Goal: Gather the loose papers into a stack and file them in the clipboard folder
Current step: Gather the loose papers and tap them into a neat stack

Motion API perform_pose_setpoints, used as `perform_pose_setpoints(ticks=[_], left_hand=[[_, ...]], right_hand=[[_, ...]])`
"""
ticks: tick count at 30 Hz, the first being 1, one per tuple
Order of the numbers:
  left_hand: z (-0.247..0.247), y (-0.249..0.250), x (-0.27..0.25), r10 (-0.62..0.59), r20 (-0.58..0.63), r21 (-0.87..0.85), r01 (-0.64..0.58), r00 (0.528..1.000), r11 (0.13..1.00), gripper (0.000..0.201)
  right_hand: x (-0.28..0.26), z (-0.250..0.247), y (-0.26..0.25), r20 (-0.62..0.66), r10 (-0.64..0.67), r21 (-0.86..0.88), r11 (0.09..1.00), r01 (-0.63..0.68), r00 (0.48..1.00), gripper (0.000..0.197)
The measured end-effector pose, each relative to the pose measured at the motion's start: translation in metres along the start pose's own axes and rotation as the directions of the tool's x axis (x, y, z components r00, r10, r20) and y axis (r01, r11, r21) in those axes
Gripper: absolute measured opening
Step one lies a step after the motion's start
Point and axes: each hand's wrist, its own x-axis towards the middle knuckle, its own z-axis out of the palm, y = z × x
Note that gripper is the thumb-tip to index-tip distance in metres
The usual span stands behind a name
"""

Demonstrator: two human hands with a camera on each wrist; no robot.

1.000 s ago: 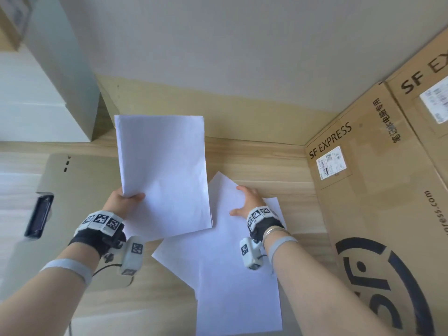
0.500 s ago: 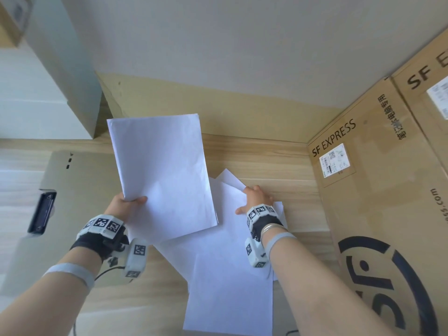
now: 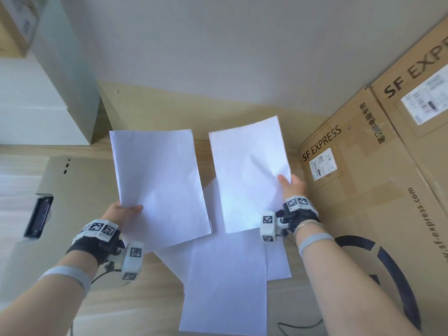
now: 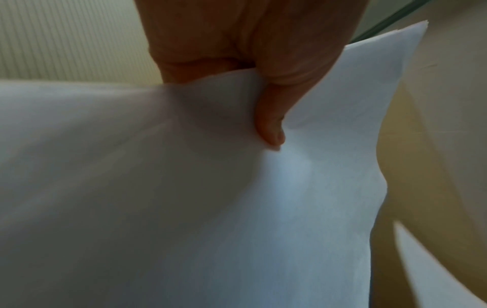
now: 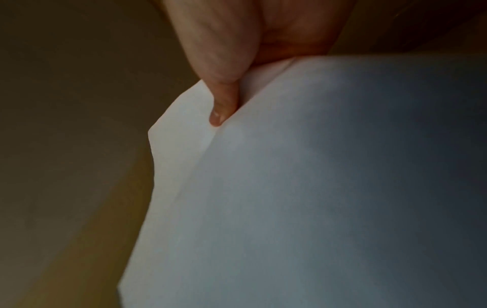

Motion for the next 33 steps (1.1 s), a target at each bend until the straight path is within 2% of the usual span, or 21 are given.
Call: perform_pose_setpoints(ticks=[3, 8, 12, 14, 16, 18, 21, 24, 26, 28, 29, 31, 33], left_hand=[[0.001, -0.004, 0.005, -0.023, 0.017, -0.013, 0.023, 1.0, 1.0, 0.044], [0.013, 0.005, -0.005, -0.03, 0.107, -0.018, 0.032, 0.994, 0.999, 0.042], [0.026, 0.016, -0.026, -0.021, 0.213, -0.057, 0.034, 0.977, 0.998, 0.021], [0.027, 0.015, -0.03, -0.014, 0.217, -0.06, 0.028, 0.976, 0.998, 0.008], [0.029, 0.016, -0.03, -0.019, 0.234, -0.019, 0.024, 0.972, 1.0, 0.023], [0.03, 0.019, -0.036, 0.001, 0.286, -0.05, 0.014, 0.958, 0.999, 0.03], [0.032, 0.019, -0.043, 0.045, 0.404, -0.165, 0.025, 0.914, 0.986, 0.017], [0.029, 0.016, -0.039, 0.012, 0.486, -0.263, 0.133, 0.874, 0.956, 0.045], [0.031, 0.014, -0.038, 0.071, 0.428, -0.265, 0.05, 0.901, 0.963, 0.029], [0.033, 0.01, -0.037, 0.152, 0.315, -0.284, -0.06, 0.937, 0.957, 0.037], [0.035, 0.009, -0.036, 0.159, 0.27, -0.289, -0.077, 0.95, 0.954, 0.039], [0.036, 0.005, -0.035, 0.185, 0.208, -0.295, -0.118, 0.96, 0.948, 0.038], [0.035, 0.005, -0.038, 0.2, 0.188, -0.326, -0.131, 0.962, 0.936, 0.041]], right_hand=[[-0.003, 0.003, -0.007, 0.034, -0.008, 0.08, 0.997, 0.006, 0.999, 0.027], [-0.019, 0.062, 0.004, 0.225, -0.016, 0.091, 0.996, -0.004, 0.974, 0.03], [-0.037, 0.102, 0.015, 0.35, 0.01, 0.003, 1.0, -0.012, 0.937, 0.046], [-0.046, 0.111, 0.014, 0.393, 0.02, -0.024, 1.0, -0.011, 0.919, 0.045], [-0.051, 0.114, 0.008, 0.438, 0.026, -0.003, 1.0, -0.028, 0.898, 0.039], [-0.053, 0.115, 0.007, 0.472, 0.009, -0.021, 1.0, 0.001, 0.881, 0.036], [-0.056, 0.113, 0.009, 0.445, -0.036, -0.041, 0.997, 0.06, 0.895, 0.03], [-0.06, 0.109, 0.012, 0.41, -0.063, 0.027, 0.998, 0.057, 0.91, 0.029], [-0.063, 0.108, 0.013, 0.412, -0.069, 0.06, 0.997, 0.048, 0.909, 0.028], [-0.065, 0.105, 0.014, 0.406, -0.028, 0.06, 0.998, 0.004, 0.913, 0.027], [-0.067, 0.102, 0.016, 0.383, 0.005, 0.023, 1.0, -0.015, 0.924, 0.027], [-0.065, 0.092, 0.027, 0.268, 0.108, -0.135, 0.988, -0.073, 0.958, 0.033], [-0.065, 0.081, 0.045, 0.161, 0.263, -0.321, 0.925, -0.201, 0.951, 0.047]])
